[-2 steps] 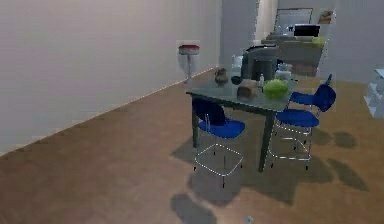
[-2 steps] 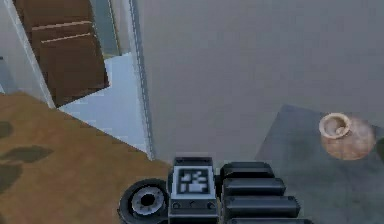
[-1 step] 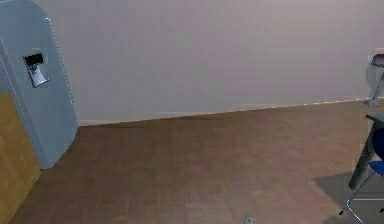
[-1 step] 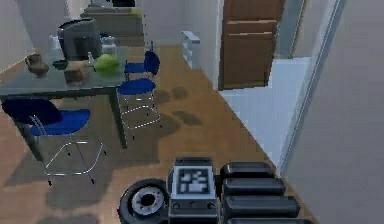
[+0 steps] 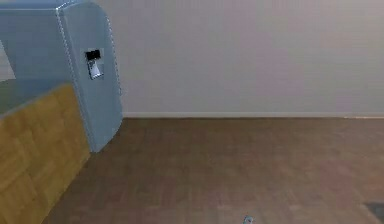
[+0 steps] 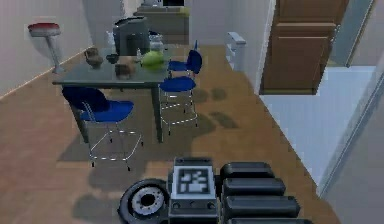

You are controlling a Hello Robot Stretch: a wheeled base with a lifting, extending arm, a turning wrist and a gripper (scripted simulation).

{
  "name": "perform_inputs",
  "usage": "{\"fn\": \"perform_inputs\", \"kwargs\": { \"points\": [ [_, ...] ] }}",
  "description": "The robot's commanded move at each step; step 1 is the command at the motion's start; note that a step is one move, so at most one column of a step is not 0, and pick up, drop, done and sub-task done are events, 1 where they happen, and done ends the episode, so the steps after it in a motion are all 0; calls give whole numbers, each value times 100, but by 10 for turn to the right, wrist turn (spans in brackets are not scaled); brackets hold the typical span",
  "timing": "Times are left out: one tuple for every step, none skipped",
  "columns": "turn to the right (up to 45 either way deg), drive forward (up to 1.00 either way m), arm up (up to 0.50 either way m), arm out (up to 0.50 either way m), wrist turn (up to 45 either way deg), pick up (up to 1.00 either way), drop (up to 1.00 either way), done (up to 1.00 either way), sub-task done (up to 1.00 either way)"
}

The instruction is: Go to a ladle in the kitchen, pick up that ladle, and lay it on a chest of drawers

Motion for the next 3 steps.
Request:
{"fn": "perform_inputs", "kwargs": {
  "points": [
    [0, 10, 0, 0, 0, 0, 0, 0, 0],
    [450, 0, 0, 0, 0, 0, 0, 0, 0],
    [390, 0, 0, 0, 0, 0, 0, 0, 0]
  ]
}}
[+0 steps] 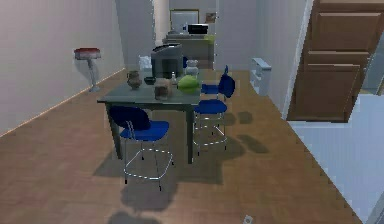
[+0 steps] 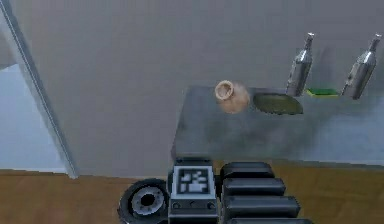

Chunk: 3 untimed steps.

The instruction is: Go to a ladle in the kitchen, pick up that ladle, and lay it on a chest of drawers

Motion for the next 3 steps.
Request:
{"fn": "perform_inputs", "kwargs": {
  "points": [
    [0, 30, 0, 0, 0, 0, 0, 0, 0],
    [330, 0, 0, 0, 0, 0, 0, 0, 0],
    [0, 100, 0, 0, 0, 0, 0, 0, 0]
  ]
}}
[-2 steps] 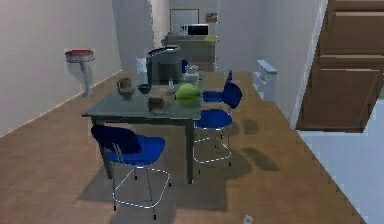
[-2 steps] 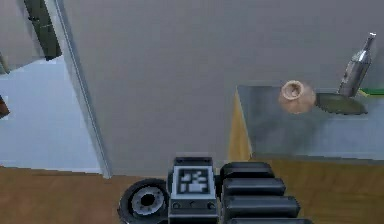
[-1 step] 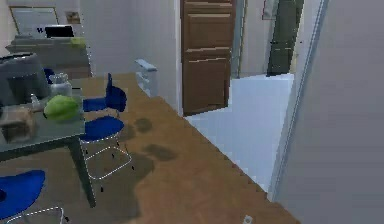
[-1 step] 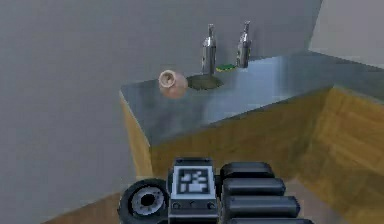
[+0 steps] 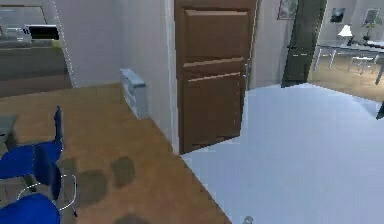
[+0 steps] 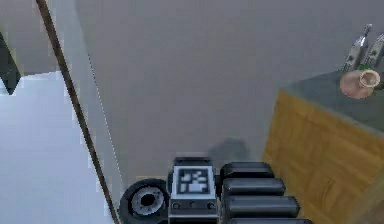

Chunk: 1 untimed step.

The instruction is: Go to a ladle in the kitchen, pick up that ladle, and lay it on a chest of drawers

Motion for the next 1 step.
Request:
{"fn": "perform_inputs", "kwargs": {
  "points": [
    [0, 50, 0, 0, 0, 0, 0, 0, 0]
  ]
}}
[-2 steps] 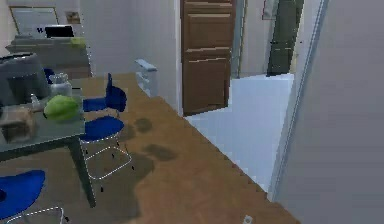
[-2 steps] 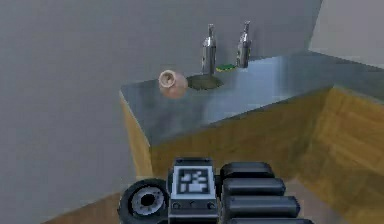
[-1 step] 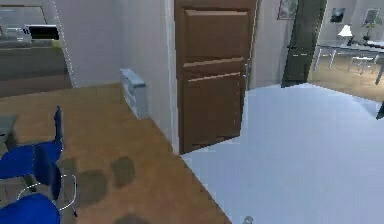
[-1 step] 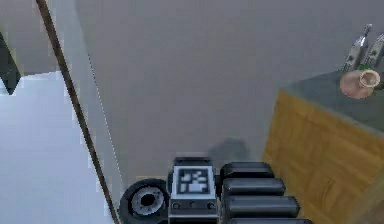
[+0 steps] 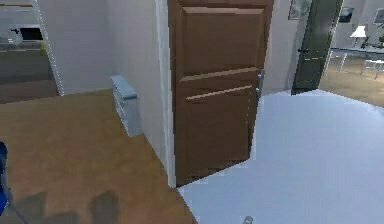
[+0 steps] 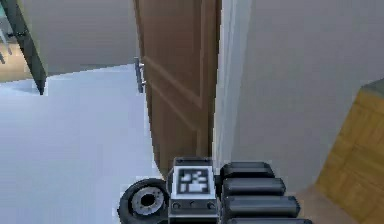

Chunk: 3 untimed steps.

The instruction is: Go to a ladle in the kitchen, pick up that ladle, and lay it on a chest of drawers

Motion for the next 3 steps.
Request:
{"fn": "perform_inputs", "kwargs": {
  "points": [
    [150, 0, 0, 0, 0, 0, 0, 0, 0],
    [0, 45, 0, 0, 0, 0, 0, 0, 0],
    [300, 0, 0, 0, 0, 0, 0, 0, 0]
  ]
}}
